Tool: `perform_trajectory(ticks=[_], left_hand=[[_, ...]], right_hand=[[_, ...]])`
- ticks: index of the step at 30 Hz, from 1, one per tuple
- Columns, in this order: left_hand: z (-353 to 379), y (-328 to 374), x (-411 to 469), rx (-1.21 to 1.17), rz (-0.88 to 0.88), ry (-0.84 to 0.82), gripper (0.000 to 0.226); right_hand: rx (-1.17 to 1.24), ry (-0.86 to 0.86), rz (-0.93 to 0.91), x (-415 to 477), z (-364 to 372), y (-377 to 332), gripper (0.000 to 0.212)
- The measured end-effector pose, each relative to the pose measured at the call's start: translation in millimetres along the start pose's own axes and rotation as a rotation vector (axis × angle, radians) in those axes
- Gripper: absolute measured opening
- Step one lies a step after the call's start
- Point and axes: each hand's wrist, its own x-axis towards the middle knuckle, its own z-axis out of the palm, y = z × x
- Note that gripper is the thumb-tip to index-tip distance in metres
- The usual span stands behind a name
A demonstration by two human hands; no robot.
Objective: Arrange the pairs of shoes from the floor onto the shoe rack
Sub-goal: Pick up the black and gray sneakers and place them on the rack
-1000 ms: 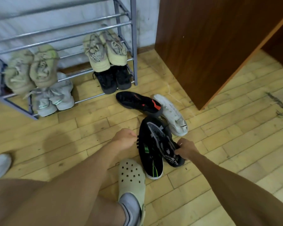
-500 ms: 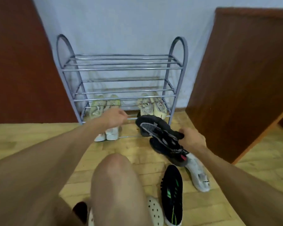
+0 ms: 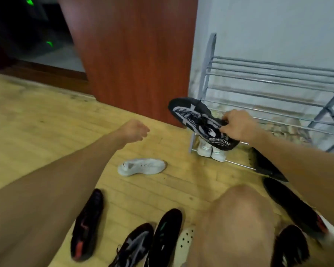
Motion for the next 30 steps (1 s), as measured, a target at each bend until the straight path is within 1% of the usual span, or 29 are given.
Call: perform_trajectory(ticks=[2,6,9,10,12,14,15,16,17,19,21,22,25,28,30], left_hand=[[-5,-42,5,-0.004,-0.076,0.012,0.026],[2,-121,11,-0.05,-0.285,-0.003,0.014],[22,-181,11,-0.079,-0.454,0.009,0.031],[33,-201,8,-0.099,-0.499,-0.006,0.032],[59,-239,-1,-0.211,-0.593,-0.032,0.029],[91,-272,-18,-0.392,-0.745,-0.017,0.022],[107,-287,-29,-0.419,-0.822,0.004,0.018],[124,-305,-40,-0.395,-0.881,0.016,0.017],[138,-323,-51,-0.319,-0.921,-0.007,0.019],[166,-357,-72,-0.156,-1.002,-0.074,0.033],[182,-370,-94,-0.024,-1.067,-0.105,0.045],[188,-369,-103,0.017,-1.072,-0.1,0.048],[196,-362,-112,0.067,-1.081,-0.051,0.049],[198,-373,-117,0.134,-1.106,-0.001,0.053],[197,-378,-124,0.08,-1.104,0.004,0.053]], right_hand=[[-0.023,-0.067,-0.032,11,29,-32,0.026],[-0.017,-0.196,-0.088,18,91,-84,0.026],[0.064,-0.33,-0.083,14,137,-110,0.023],[0.102,-0.388,-0.078,10,152,-118,0.02],[0.195,-0.512,-0.053,-1,180,-131,0.013],[0.262,-0.628,-0.005,-18,209,-136,0.019],[0.274,-0.683,0.021,-28,225,-135,0.023],[0.282,-0.739,0.053,-38,243,-132,0.025],[0.288,-0.787,0.09,-50,259,-126,0.025],[0.299,-0.843,0.17,-77,287,-111,0.022],[0.307,-0.876,0.232,-99,305,-99,0.02],[0.297,-0.9,0.25,-107,311,-94,0.02],[0.323,-0.948,0.298,-121,318,-87,0.021],[0.372,-0.944,0.341,-126,320,-86,0.038],[0.402,-0.974,0.376,-129,318,-85,0.038]])
